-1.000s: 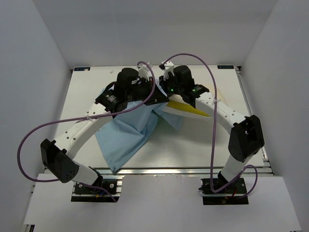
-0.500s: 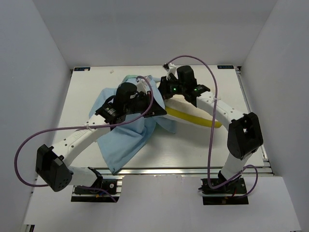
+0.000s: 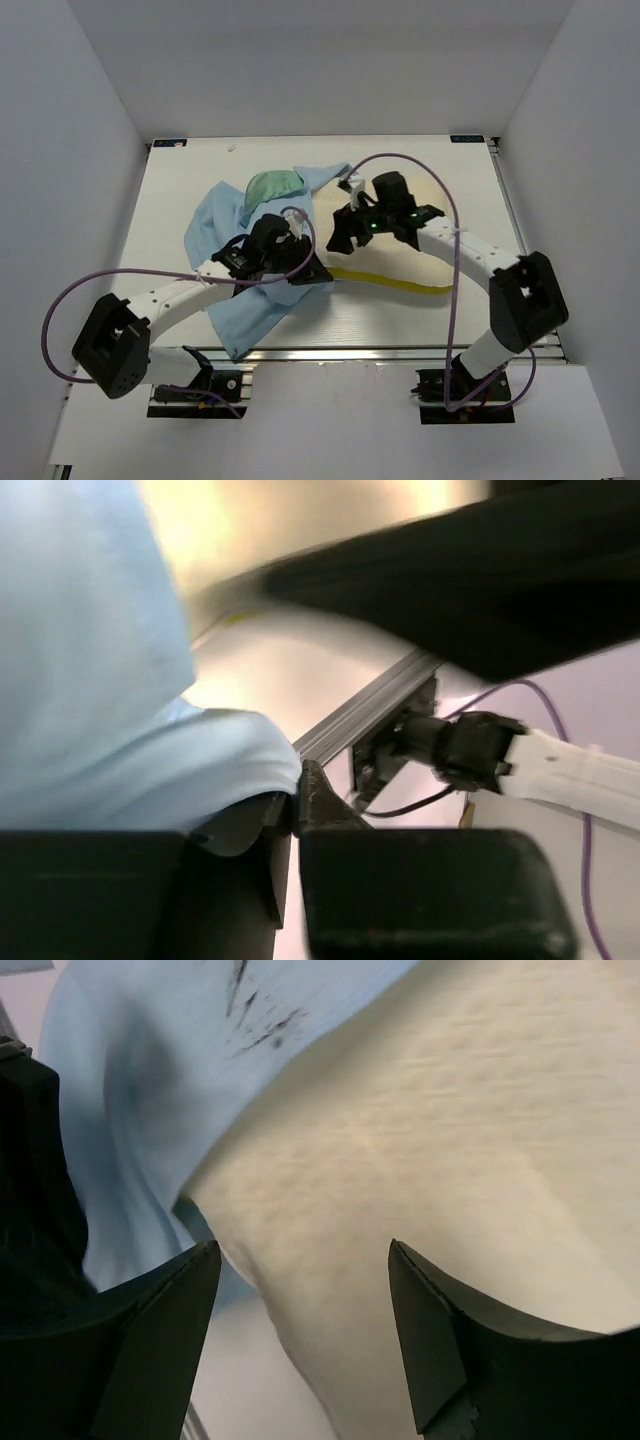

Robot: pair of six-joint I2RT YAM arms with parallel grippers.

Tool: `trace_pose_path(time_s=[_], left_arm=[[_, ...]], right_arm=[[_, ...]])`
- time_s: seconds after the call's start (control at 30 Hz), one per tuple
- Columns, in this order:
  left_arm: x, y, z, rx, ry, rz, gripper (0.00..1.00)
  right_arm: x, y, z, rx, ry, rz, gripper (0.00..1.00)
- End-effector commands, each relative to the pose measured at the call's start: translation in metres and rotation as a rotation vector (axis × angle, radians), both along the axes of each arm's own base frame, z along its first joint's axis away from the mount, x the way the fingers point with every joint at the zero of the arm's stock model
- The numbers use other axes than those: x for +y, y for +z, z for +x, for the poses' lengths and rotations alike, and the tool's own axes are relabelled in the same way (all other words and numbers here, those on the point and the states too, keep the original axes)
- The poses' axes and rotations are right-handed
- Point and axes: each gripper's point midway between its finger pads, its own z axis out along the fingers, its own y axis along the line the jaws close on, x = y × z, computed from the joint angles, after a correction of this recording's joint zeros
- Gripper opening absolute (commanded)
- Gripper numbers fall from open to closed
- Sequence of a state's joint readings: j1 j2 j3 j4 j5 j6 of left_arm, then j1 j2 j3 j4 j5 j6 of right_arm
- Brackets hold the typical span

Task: Put the pillow into the pillowcase

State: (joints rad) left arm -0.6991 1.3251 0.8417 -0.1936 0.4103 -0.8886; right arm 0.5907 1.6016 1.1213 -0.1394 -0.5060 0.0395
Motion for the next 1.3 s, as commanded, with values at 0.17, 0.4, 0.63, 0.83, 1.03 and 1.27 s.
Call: trace_pose_path(time_s=[0.17,0.4,0.63,0.83,1.03,1.27], left_arm=[[0.031,0.022,-0.011,-0.081,0.121,-0.024,0.45],[0.043,0.092,-0.003,-0.255,0.102,0.026,0.79],[0.074,0.098,0.052,-0.376,0.26,0.328,0.98],[0.056,0.065,0.105,-0.386,0.235,0.523,0.98],[0.044,0.026,0.144,-0.362,0.204,0.678,0.97],[0.062,0.008,0.183,-0.361,0.294,0.794,0.94]], right_arm=[[-0.096,0.071,0.02,-0.308,-0.045,-0.065,0.8],[-0.113,0.076,0.029,-0.409,-0.044,-0.096,0.82],[-0.098,0.074,0.083,-0.513,-0.051,-0.119,0.84],[-0.081,0.062,0.137,-0.562,-0.023,-0.181,0.88],[-0.066,0.048,0.184,-0.561,0.037,-0.231,0.89],[-0.051,0.019,0.212,-0.529,0.065,-0.217,0.89]])
